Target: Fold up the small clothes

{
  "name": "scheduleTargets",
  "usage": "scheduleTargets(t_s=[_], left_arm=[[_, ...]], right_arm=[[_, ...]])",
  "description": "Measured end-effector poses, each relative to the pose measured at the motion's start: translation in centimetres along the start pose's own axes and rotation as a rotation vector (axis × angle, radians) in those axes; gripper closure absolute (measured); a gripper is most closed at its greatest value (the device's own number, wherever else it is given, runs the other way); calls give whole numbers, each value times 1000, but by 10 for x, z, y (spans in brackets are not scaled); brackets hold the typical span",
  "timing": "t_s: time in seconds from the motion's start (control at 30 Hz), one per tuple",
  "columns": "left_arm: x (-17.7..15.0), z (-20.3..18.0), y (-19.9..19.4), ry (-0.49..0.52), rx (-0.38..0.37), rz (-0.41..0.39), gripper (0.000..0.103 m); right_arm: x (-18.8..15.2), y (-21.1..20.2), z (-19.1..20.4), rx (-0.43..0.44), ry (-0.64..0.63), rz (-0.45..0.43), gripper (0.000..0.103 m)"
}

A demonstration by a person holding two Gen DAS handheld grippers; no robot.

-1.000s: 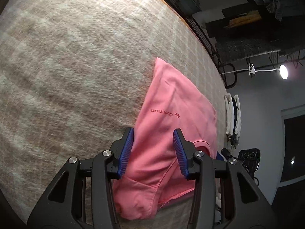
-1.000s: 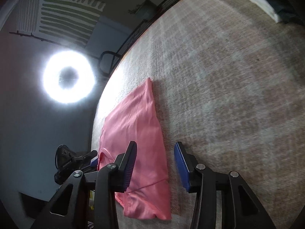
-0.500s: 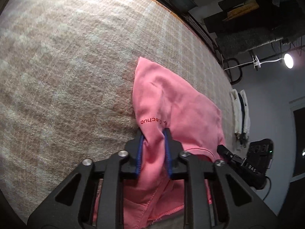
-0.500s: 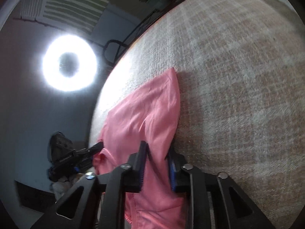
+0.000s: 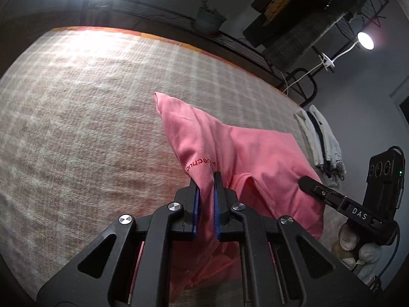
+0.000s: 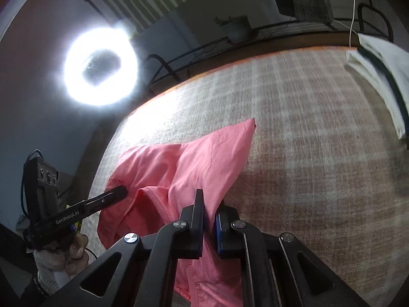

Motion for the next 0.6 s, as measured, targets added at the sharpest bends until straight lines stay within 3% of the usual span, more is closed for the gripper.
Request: scheduleTargets(t_s=[0.3, 0.6], left_arm=[[4, -54, 5, 65, -50, -9, 96], [20, -162, 34, 221, -117, -20, 96]], right_arm=[[12, -46, 2, -50, -32, -76, 99], [38, -108, -34, -127, -57, -158, 99]])
Point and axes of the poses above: each gripper's, at about its wrist camera, not at the fingertips, and y roughly the way its jaws point, z to its left, x to its top, the point moved 6 cm from there along y, roughly the way its jaws point, and after that the axes turned 4 degrees about -x, right-handed, at the moved point
